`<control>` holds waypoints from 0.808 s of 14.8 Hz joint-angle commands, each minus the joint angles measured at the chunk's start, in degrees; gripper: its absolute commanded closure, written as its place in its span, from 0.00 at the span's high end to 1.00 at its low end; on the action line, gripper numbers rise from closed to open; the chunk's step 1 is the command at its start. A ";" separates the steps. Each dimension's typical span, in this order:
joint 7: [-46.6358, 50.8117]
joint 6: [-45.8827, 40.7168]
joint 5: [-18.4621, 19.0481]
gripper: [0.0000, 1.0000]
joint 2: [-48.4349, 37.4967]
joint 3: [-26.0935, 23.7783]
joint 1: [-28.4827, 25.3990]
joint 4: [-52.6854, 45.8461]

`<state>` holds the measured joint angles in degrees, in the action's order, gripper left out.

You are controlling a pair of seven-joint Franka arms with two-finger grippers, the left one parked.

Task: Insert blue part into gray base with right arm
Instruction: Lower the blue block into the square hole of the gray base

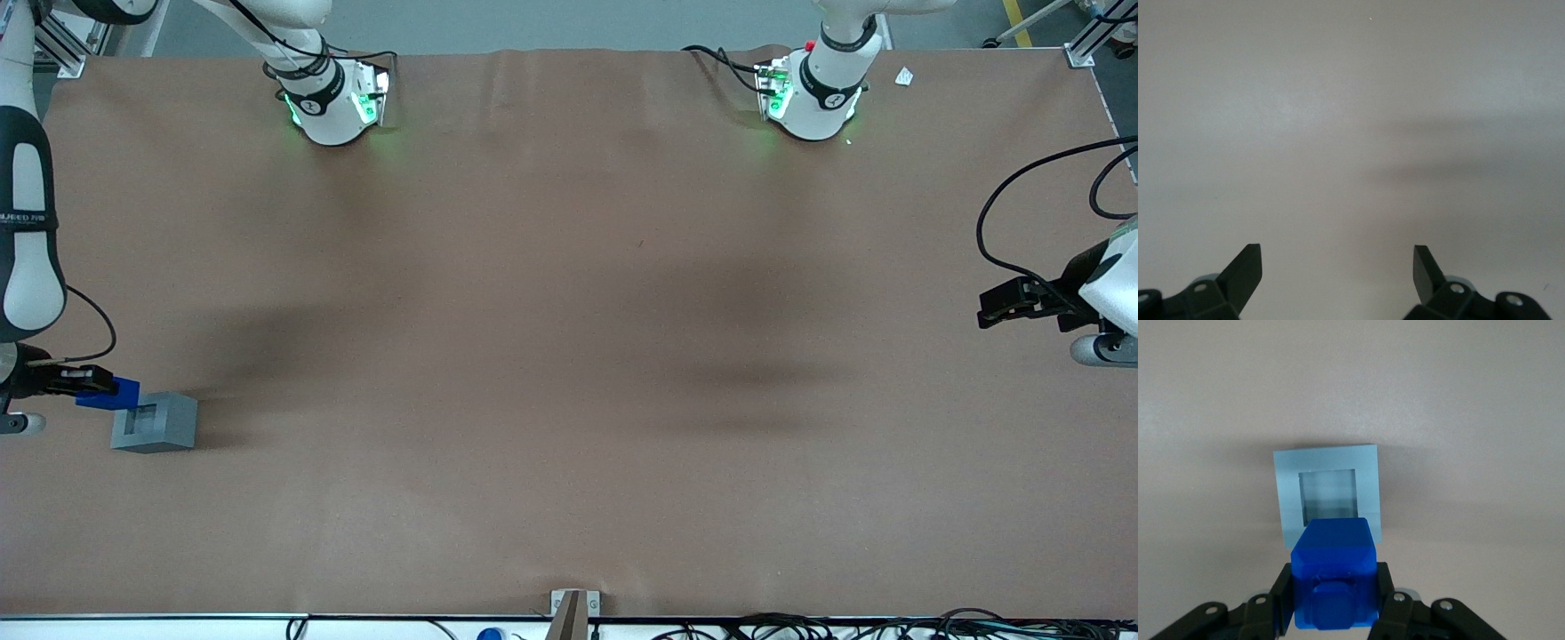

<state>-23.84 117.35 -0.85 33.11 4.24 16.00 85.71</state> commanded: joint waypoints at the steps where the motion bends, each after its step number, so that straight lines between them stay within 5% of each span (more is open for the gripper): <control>1: 0.54 -2.56 -0.30 0.02 3.36 -0.29 0.00 -5.02; 12: 3.45 -4.15 -0.30 0.01 7.15 -0.29 -1.67 -9.68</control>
<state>-21.27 114.11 -0.90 39.06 4.04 14.25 78.17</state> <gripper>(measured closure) 0.489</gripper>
